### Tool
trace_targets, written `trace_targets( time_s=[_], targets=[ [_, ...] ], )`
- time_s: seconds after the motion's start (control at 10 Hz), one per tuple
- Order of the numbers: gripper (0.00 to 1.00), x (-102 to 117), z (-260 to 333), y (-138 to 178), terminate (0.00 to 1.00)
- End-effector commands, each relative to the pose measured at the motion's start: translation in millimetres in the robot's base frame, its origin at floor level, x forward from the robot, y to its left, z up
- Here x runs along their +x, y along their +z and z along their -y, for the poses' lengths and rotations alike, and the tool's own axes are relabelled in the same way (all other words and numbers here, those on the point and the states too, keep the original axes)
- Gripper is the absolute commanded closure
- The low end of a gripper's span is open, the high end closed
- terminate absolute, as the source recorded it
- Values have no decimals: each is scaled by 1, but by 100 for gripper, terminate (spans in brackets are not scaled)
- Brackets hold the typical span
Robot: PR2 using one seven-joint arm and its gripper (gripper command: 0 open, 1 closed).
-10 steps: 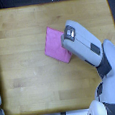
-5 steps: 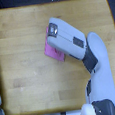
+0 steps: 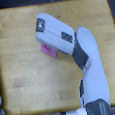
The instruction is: Folding a cloth
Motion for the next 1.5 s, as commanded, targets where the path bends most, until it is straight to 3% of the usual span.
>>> trace_targets(
  time_s=[0.0,0.4,0.5,1.1,1.4],
  targets=[
    [100,-26,-37,-27,0],
    [100,-13,-37,-36,0],
    [0,-16,-41,-36,0],
    [0,-20,-41,-35,0],
    [0,-9,-35,-37,0]
  ],
)
